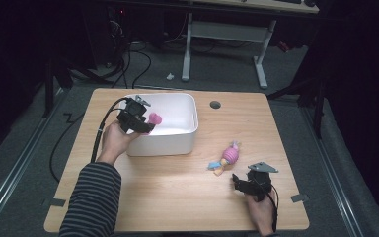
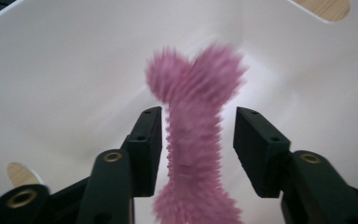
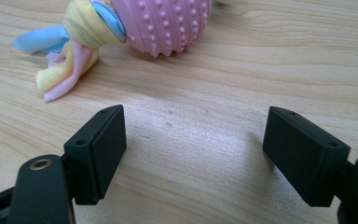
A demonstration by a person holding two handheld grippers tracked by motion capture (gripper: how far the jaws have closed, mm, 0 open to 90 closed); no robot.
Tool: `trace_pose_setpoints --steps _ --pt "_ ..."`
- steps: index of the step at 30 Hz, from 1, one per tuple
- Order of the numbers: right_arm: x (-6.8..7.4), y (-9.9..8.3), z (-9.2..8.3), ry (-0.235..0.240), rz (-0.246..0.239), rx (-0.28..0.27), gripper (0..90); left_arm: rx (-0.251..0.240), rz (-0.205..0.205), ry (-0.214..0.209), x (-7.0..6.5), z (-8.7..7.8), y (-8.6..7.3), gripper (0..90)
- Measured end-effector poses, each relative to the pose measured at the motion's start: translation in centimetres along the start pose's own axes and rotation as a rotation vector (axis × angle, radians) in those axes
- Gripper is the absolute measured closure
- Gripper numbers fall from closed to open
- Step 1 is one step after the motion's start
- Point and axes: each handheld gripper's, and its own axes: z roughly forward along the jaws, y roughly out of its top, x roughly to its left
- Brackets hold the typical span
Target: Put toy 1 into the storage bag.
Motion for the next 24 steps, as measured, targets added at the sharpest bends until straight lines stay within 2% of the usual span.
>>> trace_pose_setpoints --steps 4,9,16,24 --pt "0.0 0.0 0.0 0.001 -0.001 -0.001 21.3 -0.004 -0.004 0.006 -0.1 -0.6 0.1 43.7" --pt "0.0 0.0 0.0 0.001 -0.001 -0.001 21.3 -0.049 -0.01 0.014 -0.3 -1.9 -0.2 39.0" --pt "0.0 0.0 0.0 0.001 -0.001 -0.002 21.3 -0.121 -0.023 0.023 -0.2 -4.1 -1.0 36.4" --pt "0.0 0.0 0.0 0.001 0.0 -0.001 21.3 -0.168 -0.027 0.031 -0.4 -5.9 -2.1 35.0"
